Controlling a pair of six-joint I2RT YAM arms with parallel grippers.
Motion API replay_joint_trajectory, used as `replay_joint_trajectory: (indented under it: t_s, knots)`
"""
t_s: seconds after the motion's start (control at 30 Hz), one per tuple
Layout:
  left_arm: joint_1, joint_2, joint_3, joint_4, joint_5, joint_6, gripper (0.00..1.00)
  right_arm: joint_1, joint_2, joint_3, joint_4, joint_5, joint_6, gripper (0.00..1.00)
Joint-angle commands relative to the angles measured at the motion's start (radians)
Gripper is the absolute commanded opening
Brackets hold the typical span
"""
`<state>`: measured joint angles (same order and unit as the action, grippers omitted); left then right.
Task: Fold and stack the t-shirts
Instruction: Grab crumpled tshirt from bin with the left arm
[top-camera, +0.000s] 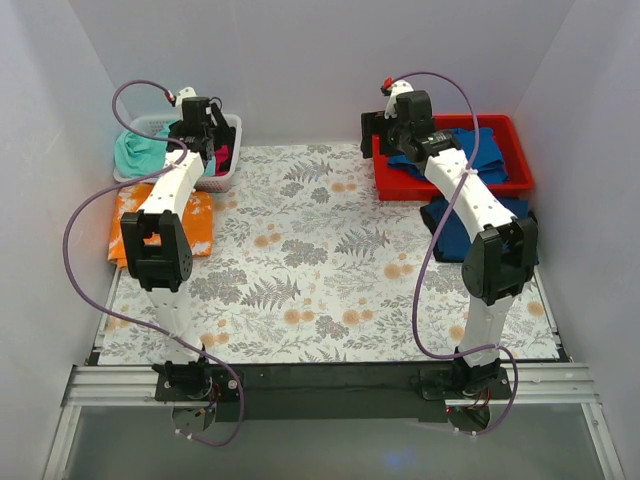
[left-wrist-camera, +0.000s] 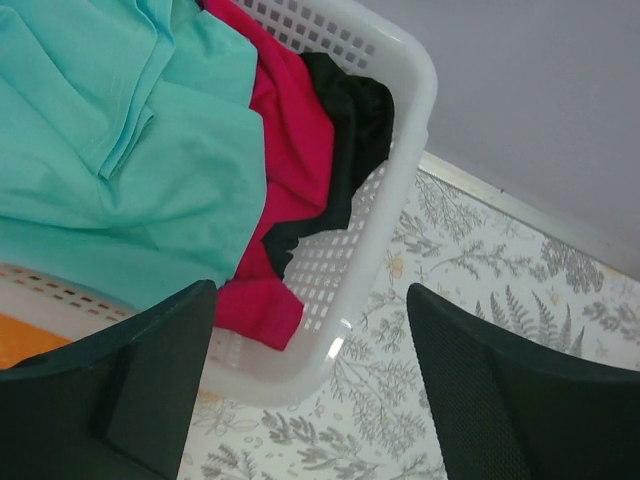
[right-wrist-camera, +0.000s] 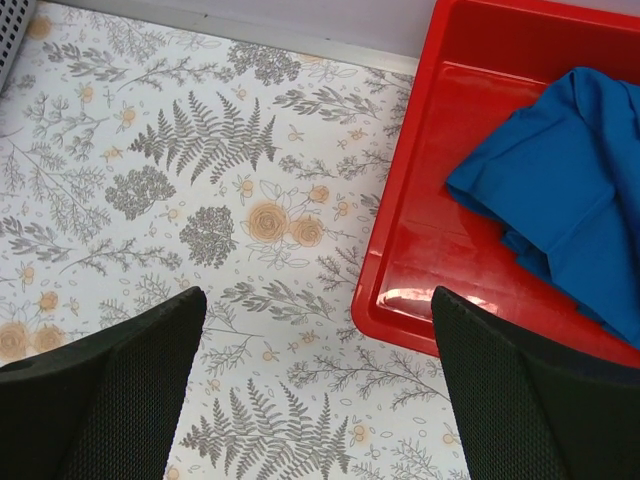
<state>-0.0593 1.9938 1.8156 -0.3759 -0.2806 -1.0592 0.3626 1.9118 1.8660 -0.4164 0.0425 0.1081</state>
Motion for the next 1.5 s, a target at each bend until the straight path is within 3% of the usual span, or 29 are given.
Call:
replay_joint_trajectory:
  t_s: [0.0, 0.13, 0.33, 0.87, 0.97, 1.1, 1.47]
  knots:
    - [0.038, 0.086, 0.163, -0.176, -0.040, -0.068, 0.70, 0.015, -0.046, -0.011, 0.027, 0.011, -0.018, 0.98]
    - [0.058, 0.213, 0.322, -0.216, -0.078, -0.094, 0.65, 0.016, -0.050, -0.033, 0.027, -0.033, 0.001, 0.98]
    - [0.099, 0.258, 0.341, -0.158, -0.219, -0.067, 0.66, 0.018, -0.062, -0.076, 0.024, -0.035, 0.007, 0.98]
    - [0.153, 0.422, 0.360, -0.098, -0.135, -0.074, 0.66, 0.018, -0.016, -0.056, -0.051, -0.062, 0.019, 0.98]
    - [0.157, 0.439, 0.372, -0.093, -0.117, -0.082, 0.53, 0.019, -0.013, -0.057, -0.059, -0.062, 0.024, 0.99]
    - [0.157, 0.435, 0.366, -0.093, -0.111, -0.100, 0.23, 0.035, -0.008, -0.057, -0.065, -0.050, 0.019, 0.98]
    - [0.157, 0.323, 0.335, -0.093, -0.083, -0.113, 0.00, 0.065, 0.033, -0.044, -0.068, -0.050, 0.025, 0.98]
